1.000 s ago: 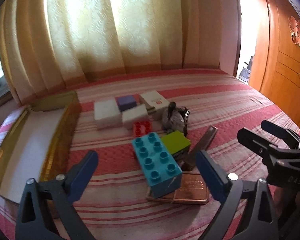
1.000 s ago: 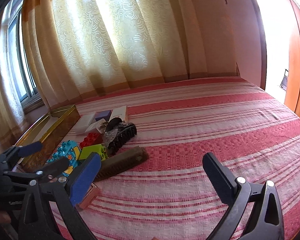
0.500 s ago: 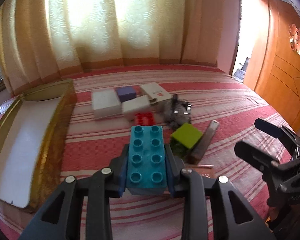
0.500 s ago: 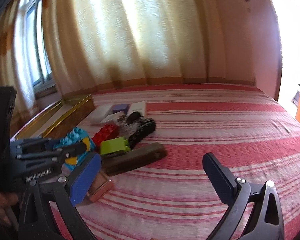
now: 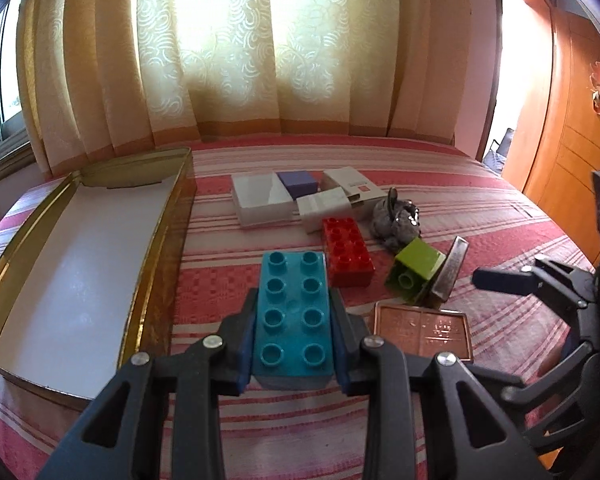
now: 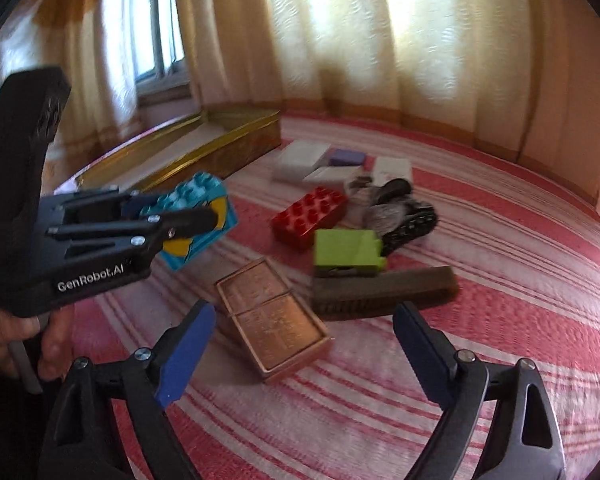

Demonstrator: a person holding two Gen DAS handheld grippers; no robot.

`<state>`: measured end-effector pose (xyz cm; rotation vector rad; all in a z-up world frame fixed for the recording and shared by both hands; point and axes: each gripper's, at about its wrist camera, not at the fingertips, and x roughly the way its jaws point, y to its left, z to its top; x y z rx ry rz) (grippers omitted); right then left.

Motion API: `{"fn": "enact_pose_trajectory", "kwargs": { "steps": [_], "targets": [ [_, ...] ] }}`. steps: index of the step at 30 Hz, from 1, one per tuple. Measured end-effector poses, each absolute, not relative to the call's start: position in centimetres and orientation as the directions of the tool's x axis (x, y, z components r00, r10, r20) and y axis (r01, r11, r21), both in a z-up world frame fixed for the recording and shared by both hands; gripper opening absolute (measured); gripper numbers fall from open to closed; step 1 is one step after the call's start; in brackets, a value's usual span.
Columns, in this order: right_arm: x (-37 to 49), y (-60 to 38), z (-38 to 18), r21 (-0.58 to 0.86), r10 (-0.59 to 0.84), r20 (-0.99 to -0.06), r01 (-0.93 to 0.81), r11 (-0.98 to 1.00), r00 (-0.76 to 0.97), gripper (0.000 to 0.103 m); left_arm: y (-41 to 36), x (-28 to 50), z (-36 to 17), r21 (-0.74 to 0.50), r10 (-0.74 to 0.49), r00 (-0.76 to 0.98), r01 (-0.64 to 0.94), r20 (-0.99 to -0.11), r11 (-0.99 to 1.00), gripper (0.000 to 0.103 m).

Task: Organize rigid objects
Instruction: 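Grasp the copper plate with the right gripper while the left gripper holds the teal brick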

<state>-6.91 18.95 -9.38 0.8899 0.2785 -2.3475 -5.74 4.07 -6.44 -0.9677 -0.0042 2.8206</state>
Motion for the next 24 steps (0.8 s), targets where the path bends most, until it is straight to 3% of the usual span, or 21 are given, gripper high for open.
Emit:
{"fn": "enact_pose_trajectory", "kwargs": {
  "steps": [2, 9, 11, 13, 17, 24],
  "targets": [
    [-7.2, 18.5, -9.7, 0.022, -0.463, -0.678, 0.614, -0.789, -0.571, 0.08, 3.9, -5.5, -6.4, -0.055, 0.152, -0.783, -0.15, -0.603, -0.987, 0.03],
    [-8.2, 16.7, -10.3, 0.036, -0.468, -0.726, 0.651, -0.758, -0.504, 0.076, 3.2, -5.6, -6.4, -0.09, 0.179, -0.779, -0.156, -0.601, -0.984, 0.03],
    [-8.5, 16.1, -10.4, 0.039, -0.465, -0.736, 0.655, -0.755, -0.492, 0.066, 3.2, -5.6, -6.4, -0.097, 0.186, -0.776, -0.159, -0.602, -0.982, 0.03],
    [-8.3, 15.9, -10.5, 0.015, -0.446, -0.74, 0.651, -0.759, -0.503, 0.064, 3.1, -5.6, -6.4, -0.103, 0.187, -0.777, -0.157, -0.602, -0.982, 0.03],
    [-8.4, 16.6, -10.4, 0.036, -0.454, -0.729, 0.633, -0.773, -0.512, 0.049, 3.2, -5.4, -6.3, -0.084, 0.171, -0.789, -0.151, -0.59, -0.985, 0.03],
    [-7.7, 17.6, -9.5, 0.105, -0.511, -0.663, 0.608, -0.787, -0.547, 0.049, 3.4, -5.0, -6.2, -0.059, 0.147, -0.807, -0.138, -0.573, -0.989, 0.03]
  ]
}}
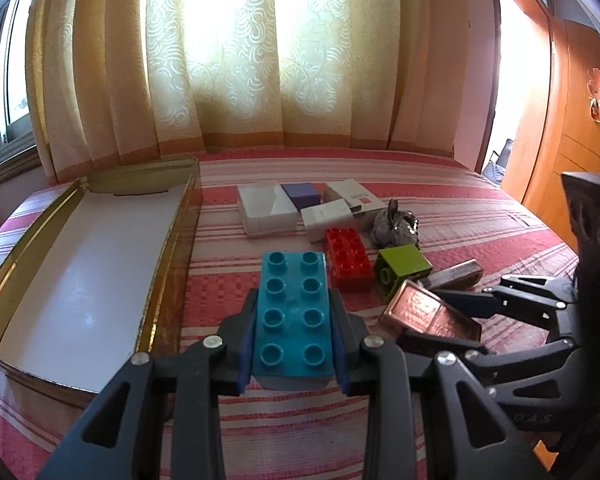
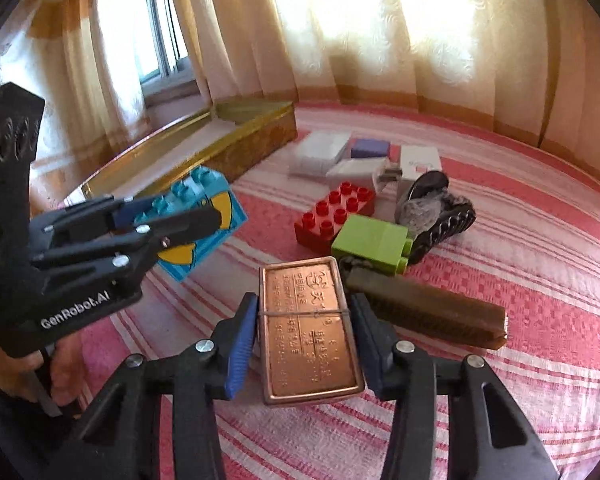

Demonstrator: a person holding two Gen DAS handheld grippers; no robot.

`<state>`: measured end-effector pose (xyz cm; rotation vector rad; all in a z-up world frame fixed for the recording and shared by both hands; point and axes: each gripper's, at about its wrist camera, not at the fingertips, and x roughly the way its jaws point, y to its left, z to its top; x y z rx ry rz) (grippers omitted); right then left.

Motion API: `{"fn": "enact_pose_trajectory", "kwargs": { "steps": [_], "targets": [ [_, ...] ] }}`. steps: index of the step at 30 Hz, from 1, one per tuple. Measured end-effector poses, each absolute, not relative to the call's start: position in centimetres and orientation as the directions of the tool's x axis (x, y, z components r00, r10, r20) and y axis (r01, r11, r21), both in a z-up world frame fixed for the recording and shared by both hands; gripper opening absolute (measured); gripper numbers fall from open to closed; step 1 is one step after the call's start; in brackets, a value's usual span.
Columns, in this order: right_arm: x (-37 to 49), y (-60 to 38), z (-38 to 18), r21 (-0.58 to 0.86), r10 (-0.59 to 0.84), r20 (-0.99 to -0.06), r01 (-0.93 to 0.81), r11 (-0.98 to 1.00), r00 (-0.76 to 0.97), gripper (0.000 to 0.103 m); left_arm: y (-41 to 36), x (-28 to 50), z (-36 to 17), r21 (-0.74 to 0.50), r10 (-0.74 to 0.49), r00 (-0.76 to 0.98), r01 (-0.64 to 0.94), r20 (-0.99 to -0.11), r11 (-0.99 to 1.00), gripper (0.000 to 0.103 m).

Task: Organize rigid objects
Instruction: 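Grasp the copper plate with the right gripper while the left gripper holds the teal brick, then carry the teal brick and copper plate with both grippers over the tin tray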

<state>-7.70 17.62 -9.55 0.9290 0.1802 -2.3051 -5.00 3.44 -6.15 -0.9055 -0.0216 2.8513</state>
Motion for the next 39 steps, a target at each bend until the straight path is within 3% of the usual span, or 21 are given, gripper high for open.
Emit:
{"fn": "enact_pose_trajectory", "kwargs": {
  "steps": [21, 39],
  "targets": [
    [-5.8, 20.0, -7.3, 0.168, -0.561, -0.451, 0.551, -0.817, -0.694, 0.049, 3.5, -3.5, -5.5, -0.042, 0.135, -0.857, -0.131, -0.498, -0.99, 0.03],
    [-4.8, 20.8, -7.0, 0.161, -0.569, -0.379, 0.553, -0.817, -0.73, 0.049, 3.6, -2.3, -4.9, -0.025, 0.131, -0.894, -0.134, -0.429, -0.991, 0.03]
  ]
}}
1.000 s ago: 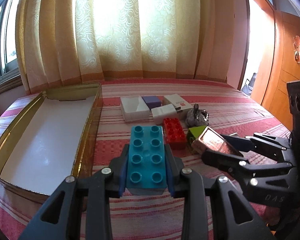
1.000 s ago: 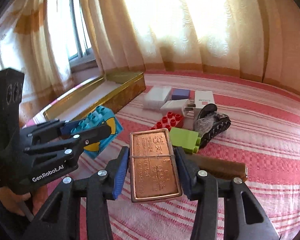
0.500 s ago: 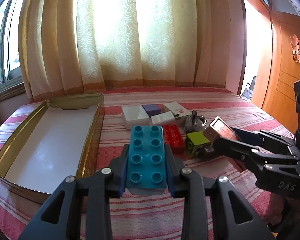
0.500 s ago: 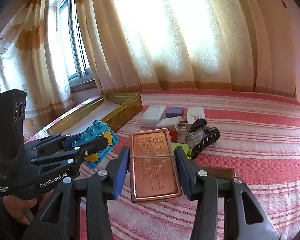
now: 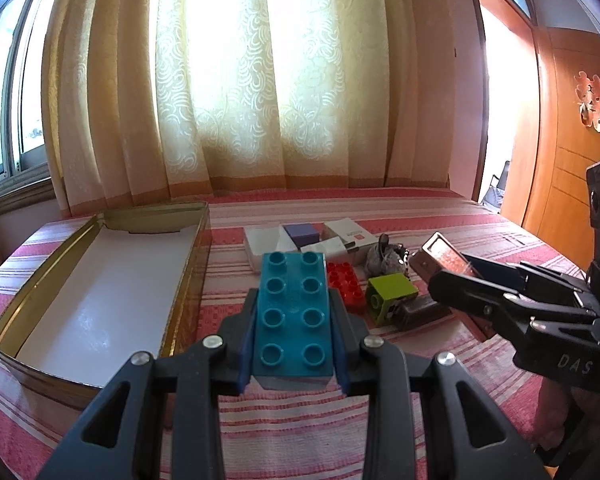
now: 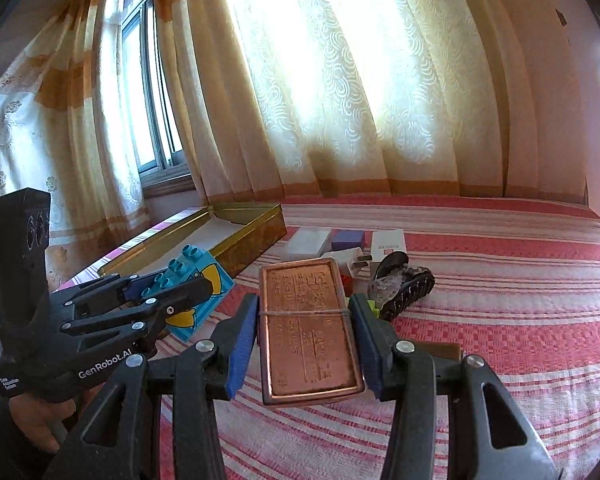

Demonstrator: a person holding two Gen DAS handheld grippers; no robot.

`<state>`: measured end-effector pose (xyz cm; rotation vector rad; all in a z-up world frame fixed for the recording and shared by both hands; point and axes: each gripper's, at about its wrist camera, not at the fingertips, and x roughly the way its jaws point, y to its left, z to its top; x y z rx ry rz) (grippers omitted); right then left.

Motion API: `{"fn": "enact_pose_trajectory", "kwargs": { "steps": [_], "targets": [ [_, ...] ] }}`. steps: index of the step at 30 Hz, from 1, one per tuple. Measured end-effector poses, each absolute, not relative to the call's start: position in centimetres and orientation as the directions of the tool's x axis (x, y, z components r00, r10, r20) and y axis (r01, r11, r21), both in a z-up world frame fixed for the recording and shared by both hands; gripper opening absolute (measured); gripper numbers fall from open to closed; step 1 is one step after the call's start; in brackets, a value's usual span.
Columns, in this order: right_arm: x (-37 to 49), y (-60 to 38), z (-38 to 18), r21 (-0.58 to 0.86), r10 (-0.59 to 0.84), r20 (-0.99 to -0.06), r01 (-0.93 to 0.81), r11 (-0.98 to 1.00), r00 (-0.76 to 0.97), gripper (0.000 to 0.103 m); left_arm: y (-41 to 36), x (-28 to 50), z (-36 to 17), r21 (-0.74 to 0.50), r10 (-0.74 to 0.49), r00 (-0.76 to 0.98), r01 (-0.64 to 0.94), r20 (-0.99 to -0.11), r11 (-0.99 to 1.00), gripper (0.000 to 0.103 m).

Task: Organize rigid objects
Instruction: 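Carry the teal brick and copper plate with both grippers over the tin tray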

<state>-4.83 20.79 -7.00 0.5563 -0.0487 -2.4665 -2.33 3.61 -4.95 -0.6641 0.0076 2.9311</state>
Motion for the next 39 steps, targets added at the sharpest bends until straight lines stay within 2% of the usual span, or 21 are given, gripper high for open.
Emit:
{"fn": "enact_pose_trajectory", "kwargs": {
  "steps": [39],
  "targets": [
    [-1.2, 21.7, -6.1, 0.094, -0.588, -0.193, 0.581, -0.808, -0.786, 0.049, 3.4, -0.3, -4.4, -0.002, 0.131, -0.944, -0.137, -0.302, -0.991, 0.03]
  ]
}}
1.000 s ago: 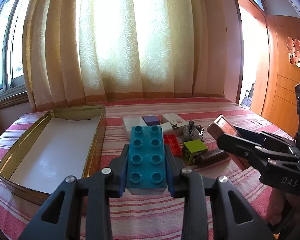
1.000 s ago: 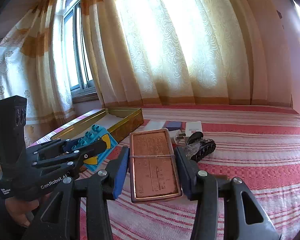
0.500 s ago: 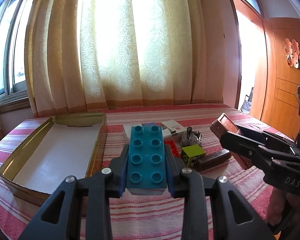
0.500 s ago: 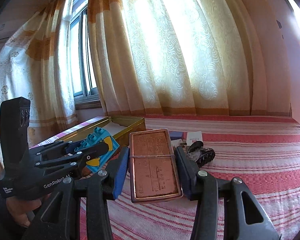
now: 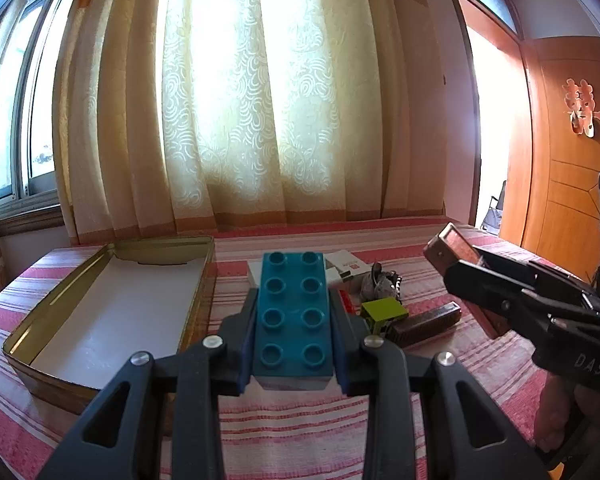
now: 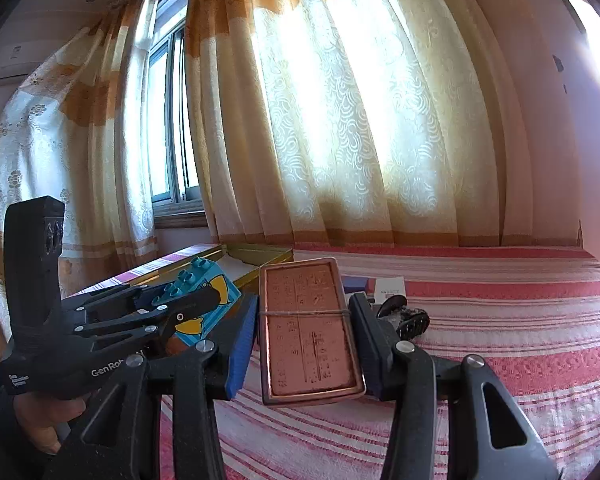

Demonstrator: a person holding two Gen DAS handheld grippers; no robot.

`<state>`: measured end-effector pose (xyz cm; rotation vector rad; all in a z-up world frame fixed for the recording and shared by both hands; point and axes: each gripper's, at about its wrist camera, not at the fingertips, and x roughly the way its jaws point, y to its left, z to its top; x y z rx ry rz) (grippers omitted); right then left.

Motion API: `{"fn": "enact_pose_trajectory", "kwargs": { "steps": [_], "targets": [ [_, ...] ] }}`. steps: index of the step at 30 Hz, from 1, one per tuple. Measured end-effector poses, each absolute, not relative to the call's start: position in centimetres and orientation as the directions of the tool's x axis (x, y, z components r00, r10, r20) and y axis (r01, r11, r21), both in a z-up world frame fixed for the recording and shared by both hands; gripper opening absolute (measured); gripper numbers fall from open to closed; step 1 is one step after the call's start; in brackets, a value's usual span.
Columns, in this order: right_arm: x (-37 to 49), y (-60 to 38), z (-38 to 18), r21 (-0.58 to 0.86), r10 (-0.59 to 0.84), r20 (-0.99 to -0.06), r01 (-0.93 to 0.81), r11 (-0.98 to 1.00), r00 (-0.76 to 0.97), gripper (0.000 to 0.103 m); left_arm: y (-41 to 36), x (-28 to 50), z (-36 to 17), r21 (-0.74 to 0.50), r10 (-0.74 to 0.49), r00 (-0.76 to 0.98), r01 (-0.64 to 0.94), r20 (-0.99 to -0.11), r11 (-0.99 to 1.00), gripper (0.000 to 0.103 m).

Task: Organize rigid objects
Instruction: 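Carry the teal brick and copper plate with both grippers over the tin tray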

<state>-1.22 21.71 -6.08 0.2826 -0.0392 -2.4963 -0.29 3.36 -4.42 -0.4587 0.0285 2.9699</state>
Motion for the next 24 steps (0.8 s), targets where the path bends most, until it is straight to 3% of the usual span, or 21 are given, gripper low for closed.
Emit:
{"fn": "enact_pose_trajectory", "kwargs": {
  "steps": [24],
  "targets": [
    [-0.9, 20.7, -6.0, 0.085, -0.587, -0.178, 0.582, -0.809, -0.79, 0.049, 2.2, 0.6, -4.3, -0.026, 0.13, -0.955, -0.128, -0.265, -0.991, 0.03]
  ]
}}
